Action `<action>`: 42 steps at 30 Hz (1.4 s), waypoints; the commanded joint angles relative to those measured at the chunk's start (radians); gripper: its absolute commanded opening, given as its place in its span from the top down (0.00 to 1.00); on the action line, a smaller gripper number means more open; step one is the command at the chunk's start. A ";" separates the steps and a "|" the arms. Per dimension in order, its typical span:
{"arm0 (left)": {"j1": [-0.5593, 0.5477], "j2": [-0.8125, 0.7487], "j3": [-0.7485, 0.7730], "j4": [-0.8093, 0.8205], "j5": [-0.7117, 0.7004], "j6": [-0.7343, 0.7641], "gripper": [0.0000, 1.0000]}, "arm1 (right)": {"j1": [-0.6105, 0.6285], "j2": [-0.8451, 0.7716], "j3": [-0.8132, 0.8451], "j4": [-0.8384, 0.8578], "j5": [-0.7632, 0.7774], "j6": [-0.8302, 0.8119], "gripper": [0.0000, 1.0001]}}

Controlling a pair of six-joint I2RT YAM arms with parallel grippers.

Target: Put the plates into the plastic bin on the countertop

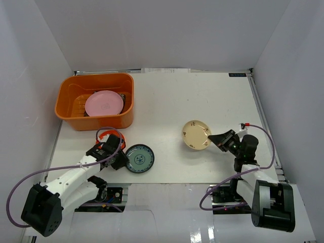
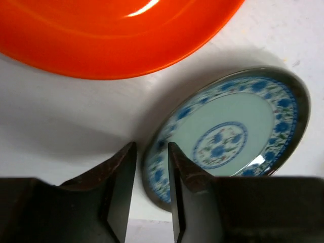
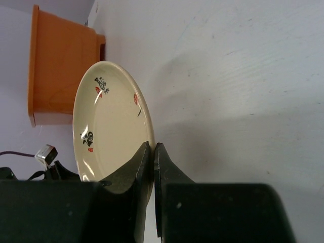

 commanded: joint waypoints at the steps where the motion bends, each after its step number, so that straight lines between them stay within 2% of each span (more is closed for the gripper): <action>1: -0.004 0.030 -0.069 0.159 0.027 -0.005 0.60 | 0.034 -0.019 -0.028 0.095 -0.047 0.022 0.92; 2: -0.004 0.027 -0.078 0.177 0.033 0.010 0.73 | 0.049 -0.022 -0.025 0.098 -0.049 0.020 0.92; 5: -0.007 -0.028 -0.096 0.196 0.044 0.016 1.00 | 0.072 -0.026 -0.020 0.106 -0.053 0.026 0.92; 9: -0.011 -0.150 -0.074 0.214 0.108 0.071 1.00 | 0.084 -0.042 -0.006 0.095 -0.060 0.029 0.92; 10: -0.014 -0.175 -0.042 0.223 0.166 0.079 1.00 | 0.086 -0.048 -0.002 0.086 -0.060 0.032 0.92; 12: -0.015 -0.239 0.009 0.252 0.193 0.120 1.00 | 0.086 -0.072 0.012 0.078 -0.058 0.043 0.92; 16: -0.015 -0.212 0.237 0.255 0.152 0.192 1.00 | 0.084 -0.082 0.052 0.082 -0.067 0.080 0.92; 19: -0.015 -0.119 0.351 0.274 0.063 0.258 1.00 | 0.084 -0.094 0.087 0.095 -0.069 0.114 0.92; 23: -0.014 -0.048 0.523 0.355 -0.143 0.329 1.00 | 0.086 -0.118 0.133 0.061 -0.078 0.120 0.92; 24: -0.009 -0.031 0.549 0.384 -0.237 0.349 1.00 | 0.086 -0.125 0.140 0.044 -0.078 0.118 0.92; 26: 0.011 0.030 0.587 0.418 -0.304 0.409 1.00 | 0.090 -0.135 0.161 0.011 -0.073 0.089 0.92; 29: 0.138 0.116 0.635 0.473 -0.300 0.436 1.00 | 0.141 -0.142 0.210 -0.071 -0.046 0.020 0.92; 30: 0.257 0.130 0.625 0.495 -0.199 0.433 1.00 | 0.173 -0.142 0.228 -0.109 -0.018 -0.001 0.92; 31: 0.319 0.162 0.615 0.510 -0.147 0.423 1.00 | 0.237 -0.128 0.251 -0.129 0.000 -0.042 0.92; 32: 0.432 0.185 0.608 0.536 -0.096 0.398 1.00 | 0.273 -0.117 0.299 -0.146 0.041 -0.061 0.92; 33: 0.475 0.214 0.615 0.536 -0.048 0.389 1.00 | 0.311 -0.103 0.323 -0.161 0.061 -0.079 0.92; 34: 0.508 0.243 0.626 0.532 0.007 0.383 1.00 | 0.384 -0.070 0.350 -0.183 0.081 -0.096 0.92; 37: 0.598 0.361 0.675 0.501 0.047 0.390 1.00 | 0.512 0.008 0.442 -0.209 0.164 -0.152 0.92; 42: 0.684 0.463 0.672 0.496 0.061 0.380 1.00 | 0.641 0.165 0.653 -0.237 0.264 -0.225 0.92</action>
